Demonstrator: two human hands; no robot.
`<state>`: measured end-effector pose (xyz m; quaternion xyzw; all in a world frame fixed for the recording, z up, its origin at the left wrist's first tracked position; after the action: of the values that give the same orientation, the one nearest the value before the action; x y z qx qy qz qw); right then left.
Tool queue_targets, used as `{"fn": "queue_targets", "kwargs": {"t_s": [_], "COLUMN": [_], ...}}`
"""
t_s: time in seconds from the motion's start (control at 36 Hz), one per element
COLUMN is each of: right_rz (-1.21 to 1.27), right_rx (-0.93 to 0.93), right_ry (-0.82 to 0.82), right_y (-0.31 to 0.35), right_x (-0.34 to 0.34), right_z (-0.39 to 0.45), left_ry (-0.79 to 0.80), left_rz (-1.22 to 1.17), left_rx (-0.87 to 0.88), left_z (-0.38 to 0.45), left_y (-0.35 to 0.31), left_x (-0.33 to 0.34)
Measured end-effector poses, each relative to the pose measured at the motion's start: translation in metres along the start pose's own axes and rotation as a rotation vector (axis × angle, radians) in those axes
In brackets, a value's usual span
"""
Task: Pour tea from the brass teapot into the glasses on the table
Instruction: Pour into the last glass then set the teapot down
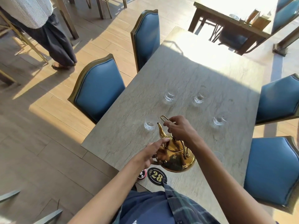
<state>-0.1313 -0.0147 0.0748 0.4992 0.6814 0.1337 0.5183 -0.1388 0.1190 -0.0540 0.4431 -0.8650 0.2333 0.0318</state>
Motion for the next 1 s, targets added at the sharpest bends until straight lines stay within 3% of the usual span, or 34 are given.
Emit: {"fn": "queue_targets", "kwargs": {"t_s": [1.0], "right_rz": [-0.06], "right_rx": [-0.008], "right_ry": [0.008], "right_y": [0.0101], "right_x": [-0.0063], "right_z": [-0.005], "left_ry": [-0.012], "left_rz": [-0.023], "left_rx": [-0.006], "left_z": [-0.0058], "left_y": [-0.0042], "left_x": [0.0045]}}
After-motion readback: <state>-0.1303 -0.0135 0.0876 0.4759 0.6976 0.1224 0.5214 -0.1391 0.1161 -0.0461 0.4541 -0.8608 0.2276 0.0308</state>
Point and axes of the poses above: each hand's wrist, its own z-axis towards the middle knuckle, its own x-axis out of the palm, y = z × x, the point moved 2 cm from there along z, towards the middle knuckle, and after that the axes turned 11 degrees about -x, right-handed, at the moved point
